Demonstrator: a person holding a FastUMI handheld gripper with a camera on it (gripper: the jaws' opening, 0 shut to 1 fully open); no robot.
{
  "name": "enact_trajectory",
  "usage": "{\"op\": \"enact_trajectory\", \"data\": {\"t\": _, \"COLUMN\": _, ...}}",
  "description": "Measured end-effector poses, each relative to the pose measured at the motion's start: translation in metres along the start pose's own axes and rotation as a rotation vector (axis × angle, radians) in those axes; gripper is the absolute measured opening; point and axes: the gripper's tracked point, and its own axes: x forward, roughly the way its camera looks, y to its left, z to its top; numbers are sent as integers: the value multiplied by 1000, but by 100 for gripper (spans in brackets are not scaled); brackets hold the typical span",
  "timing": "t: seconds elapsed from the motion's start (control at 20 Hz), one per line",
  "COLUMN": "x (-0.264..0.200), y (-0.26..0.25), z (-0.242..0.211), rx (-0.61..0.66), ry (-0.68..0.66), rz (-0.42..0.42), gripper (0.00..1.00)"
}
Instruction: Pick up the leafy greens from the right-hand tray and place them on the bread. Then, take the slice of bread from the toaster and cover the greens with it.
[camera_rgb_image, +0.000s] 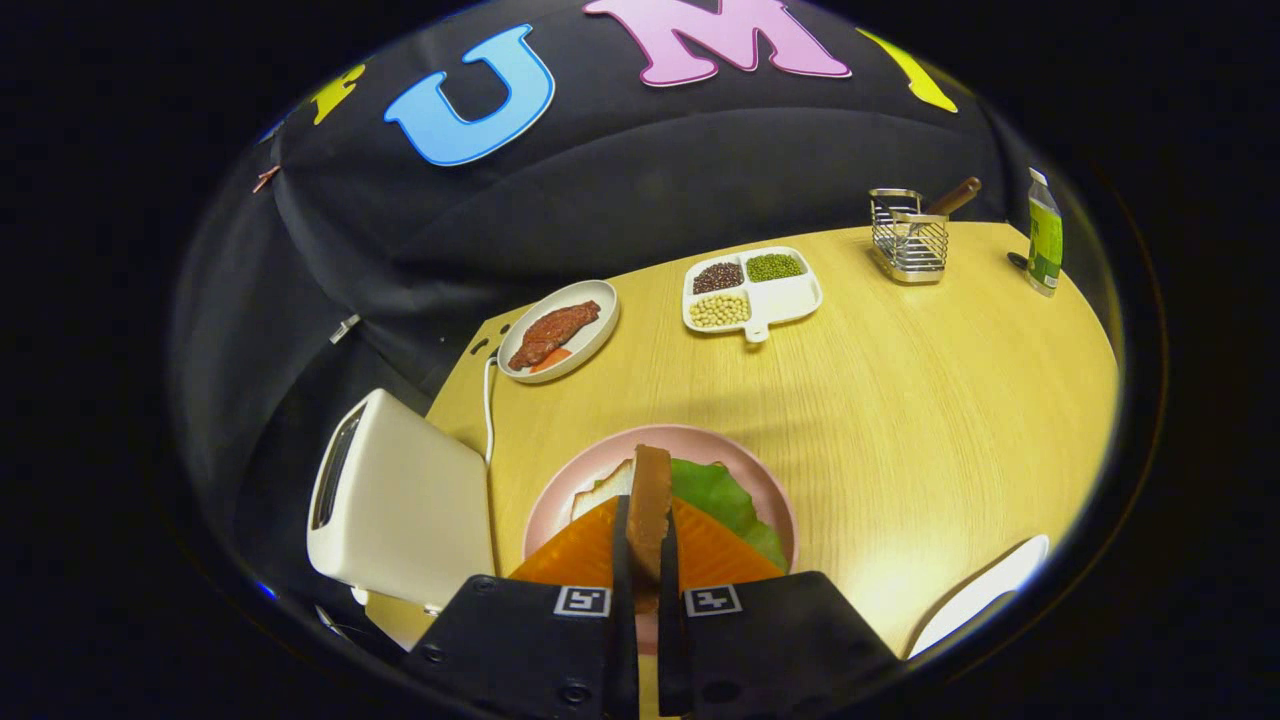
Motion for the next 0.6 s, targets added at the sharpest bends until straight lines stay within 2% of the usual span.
{"op": "enact_trajectory", "data": {"t": 0.15, "x": 4, "y": -10, "z": -5, "rx": -42, "ry": 14, "rz": -38, "gripper": 20}}
{"op": "enact_trajectory", "data": {"t": 0.35, "x": 11, "y": -26, "z": -7, "rx": -68, "ry": 22, "rz": -82, "gripper": 38}}
{"op": "enact_trajectory", "data": {"t": 0.5, "x": 10, "y": -36, "z": -12, "rx": -116, "ry": 42, "rz": -100, "gripper": 56}}
{"op": "enact_trajectory", "data": {"t": 0.6, "x": 8, "y": -42, "z": -12, "rx": -151, "ry": 40, "rz": -108, "gripper": 58}}
